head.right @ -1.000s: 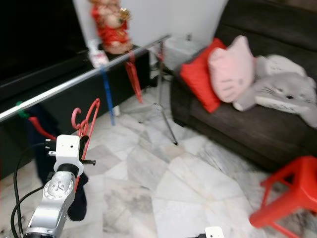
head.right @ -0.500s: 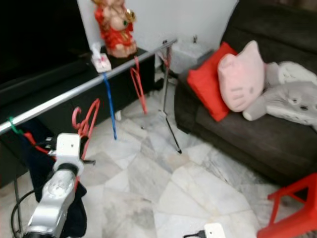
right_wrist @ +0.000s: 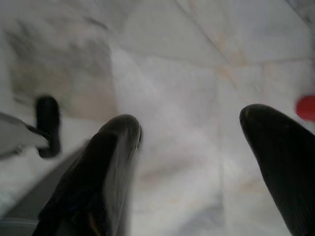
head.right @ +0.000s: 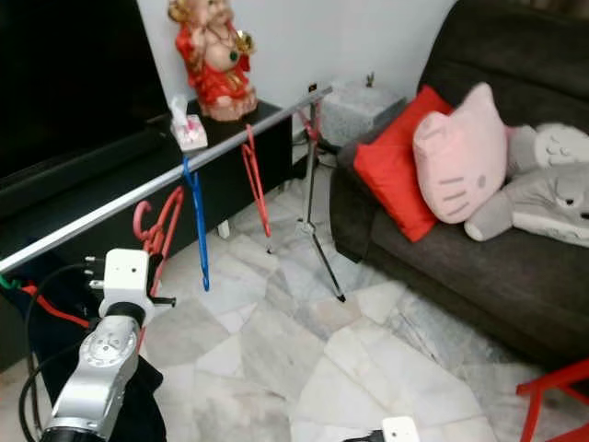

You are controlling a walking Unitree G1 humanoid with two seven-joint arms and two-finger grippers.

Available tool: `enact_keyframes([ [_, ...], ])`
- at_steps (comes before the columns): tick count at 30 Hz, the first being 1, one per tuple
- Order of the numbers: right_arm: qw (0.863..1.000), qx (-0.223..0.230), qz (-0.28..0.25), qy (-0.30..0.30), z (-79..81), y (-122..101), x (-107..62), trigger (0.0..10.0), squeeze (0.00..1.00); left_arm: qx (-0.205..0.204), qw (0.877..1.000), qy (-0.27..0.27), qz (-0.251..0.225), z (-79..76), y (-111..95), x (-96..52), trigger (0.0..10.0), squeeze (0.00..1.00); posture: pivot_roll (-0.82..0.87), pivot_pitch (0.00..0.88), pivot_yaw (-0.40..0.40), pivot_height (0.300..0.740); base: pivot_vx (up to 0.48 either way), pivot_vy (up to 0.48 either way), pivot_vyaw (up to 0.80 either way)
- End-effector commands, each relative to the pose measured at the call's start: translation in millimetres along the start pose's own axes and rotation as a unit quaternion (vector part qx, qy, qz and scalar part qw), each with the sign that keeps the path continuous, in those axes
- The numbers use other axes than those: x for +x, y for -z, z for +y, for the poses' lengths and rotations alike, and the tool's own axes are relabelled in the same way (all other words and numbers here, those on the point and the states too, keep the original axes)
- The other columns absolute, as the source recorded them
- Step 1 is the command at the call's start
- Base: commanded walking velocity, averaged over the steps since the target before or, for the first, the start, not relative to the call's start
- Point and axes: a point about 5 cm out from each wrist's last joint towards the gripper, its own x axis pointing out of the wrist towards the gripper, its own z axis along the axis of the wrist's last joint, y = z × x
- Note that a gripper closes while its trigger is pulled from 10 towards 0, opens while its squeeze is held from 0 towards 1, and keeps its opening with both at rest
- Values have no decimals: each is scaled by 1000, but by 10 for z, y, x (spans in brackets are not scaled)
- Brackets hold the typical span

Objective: Hang hanger

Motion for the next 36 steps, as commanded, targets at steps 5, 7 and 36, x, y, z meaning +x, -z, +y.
enact_keyframes([
  [5,1000,0,9,6,-54,69,-16,10000,0,4,1000,15,-4,-87,-58,27,10000,0,-53,0,-4,740,0,0,0],
  [7,1000,1,9,6,-51,71,-16,10000,0,6,1000,13,-3,-81,-59,32,10000,0,-52,0,-3,740,0,0,0],
  [36,1000,-3,9,10,-56,50,-11,10000,0,-37,998,-19,52,-324,-314,656,10000,0,-73,0,1,740,0,0,0],
])
